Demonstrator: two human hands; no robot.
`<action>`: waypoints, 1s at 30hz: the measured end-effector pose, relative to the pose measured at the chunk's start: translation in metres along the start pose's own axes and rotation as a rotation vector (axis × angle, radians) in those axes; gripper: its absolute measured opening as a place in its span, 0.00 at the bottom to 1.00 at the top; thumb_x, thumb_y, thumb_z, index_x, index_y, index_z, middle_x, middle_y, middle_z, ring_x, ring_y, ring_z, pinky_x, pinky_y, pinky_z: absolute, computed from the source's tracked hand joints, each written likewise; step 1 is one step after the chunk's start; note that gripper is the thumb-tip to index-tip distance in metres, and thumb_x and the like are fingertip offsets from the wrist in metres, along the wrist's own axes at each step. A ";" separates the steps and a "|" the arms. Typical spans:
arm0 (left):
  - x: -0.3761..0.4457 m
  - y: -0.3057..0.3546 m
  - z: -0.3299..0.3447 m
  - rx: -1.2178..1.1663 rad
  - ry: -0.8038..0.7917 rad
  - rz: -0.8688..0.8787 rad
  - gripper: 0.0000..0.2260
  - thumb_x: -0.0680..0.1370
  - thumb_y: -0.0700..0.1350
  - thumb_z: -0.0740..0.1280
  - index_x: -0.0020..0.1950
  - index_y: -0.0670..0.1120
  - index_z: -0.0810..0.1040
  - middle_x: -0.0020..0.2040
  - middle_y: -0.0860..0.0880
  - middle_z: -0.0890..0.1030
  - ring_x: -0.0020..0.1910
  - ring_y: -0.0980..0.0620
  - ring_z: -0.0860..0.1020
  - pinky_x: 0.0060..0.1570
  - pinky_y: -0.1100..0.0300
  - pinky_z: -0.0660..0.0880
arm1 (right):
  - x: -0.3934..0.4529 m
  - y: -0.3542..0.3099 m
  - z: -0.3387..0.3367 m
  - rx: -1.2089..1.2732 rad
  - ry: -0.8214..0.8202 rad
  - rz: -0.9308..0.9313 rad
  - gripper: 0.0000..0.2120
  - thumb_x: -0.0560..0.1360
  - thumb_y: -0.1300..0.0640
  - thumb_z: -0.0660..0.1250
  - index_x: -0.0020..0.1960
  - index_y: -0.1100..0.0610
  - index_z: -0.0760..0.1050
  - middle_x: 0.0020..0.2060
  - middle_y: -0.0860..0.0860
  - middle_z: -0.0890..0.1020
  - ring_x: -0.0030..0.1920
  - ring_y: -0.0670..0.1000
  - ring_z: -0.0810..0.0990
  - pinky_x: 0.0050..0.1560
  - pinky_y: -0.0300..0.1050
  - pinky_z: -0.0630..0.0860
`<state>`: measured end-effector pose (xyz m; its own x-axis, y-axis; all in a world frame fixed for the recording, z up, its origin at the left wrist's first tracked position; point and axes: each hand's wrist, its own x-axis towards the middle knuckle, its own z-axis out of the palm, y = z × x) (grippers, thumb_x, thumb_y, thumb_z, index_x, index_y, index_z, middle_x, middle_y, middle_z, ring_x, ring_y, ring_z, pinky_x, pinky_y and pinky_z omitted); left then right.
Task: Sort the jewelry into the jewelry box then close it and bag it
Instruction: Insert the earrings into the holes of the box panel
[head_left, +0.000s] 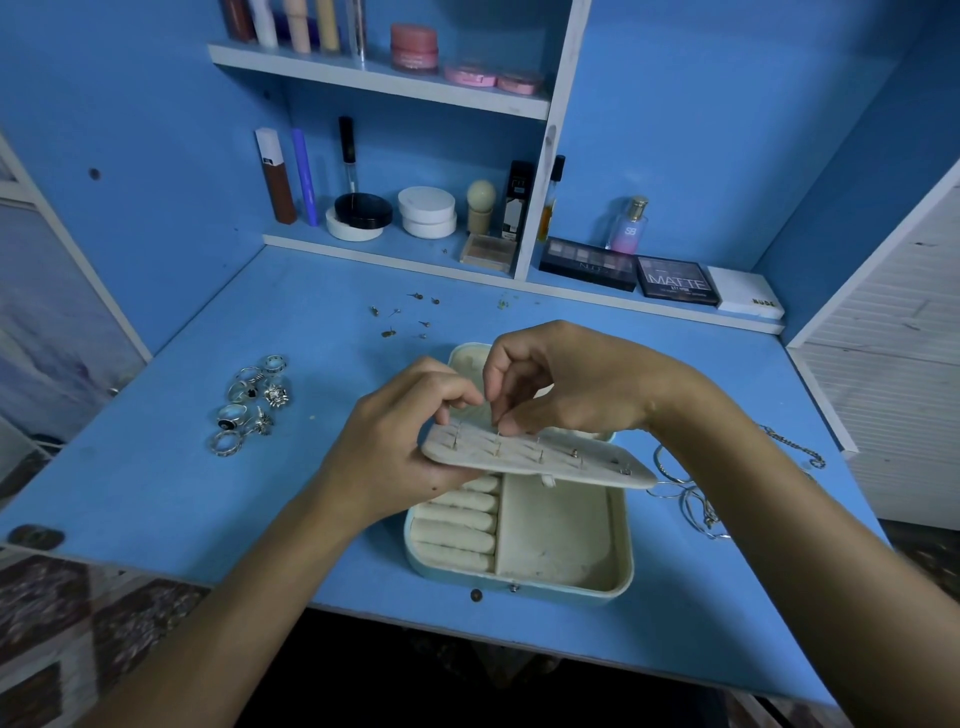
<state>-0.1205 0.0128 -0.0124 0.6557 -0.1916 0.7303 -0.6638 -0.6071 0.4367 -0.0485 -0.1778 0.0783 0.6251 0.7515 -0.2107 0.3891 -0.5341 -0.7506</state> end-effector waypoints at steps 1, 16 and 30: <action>0.000 0.000 0.000 0.001 -0.001 0.000 0.18 0.69 0.50 0.75 0.54 0.47 0.73 0.48 0.55 0.72 0.38 0.55 0.73 0.43 0.75 0.64 | 0.000 -0.001 0.000 -0.006 -0.005 0.002 0.11 0.72 0.66 0.75 0.48 0.54 0.78 0.41 0.51 0.86 0.42 0.47 0.83 0.52 0.47 0.81; 0.000 0.001 0.000 0.012 0.006 0.000 0.18 0.70 0.51 0.76 0.54 0.47 0.74 0.48 0.55 0.73 0.37 0.54 0.74 0.42 0.76 0.64 | -0.001 -0.007 -0.002 -0.034 -0.021 0.047 0.12 0.72 0.66 0.73 0.51 0.53 0.78 0.42 0.49 0.86 0.44 0.49 0.85 0.54 0.47 0.82; -0.002 0.002 0.001 0.021 0.014 0.006 0.16 0.71 0.49 0.74 0.53 0.47 0.74 0.48 0.55 0.73 0.38 0.56 0.73 0.44 0.76 0.64 | 0.000 -0.013 0.001 -0.077 -0.039 0.073 0.13 0.71 0.67 0.73 0.50 0.53 0.76 0.41 0.49 0.86 0.46 0.53 0.84 0.56 0.51 0.80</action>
<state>-0.1229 0.0113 -0.0131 0.6463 -0.1845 0.7404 -0.6601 -0.6220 0.4212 -0.0542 -0.1707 0.0877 0.6271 0.7235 -0.2886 0.3953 -0.6148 -0.6824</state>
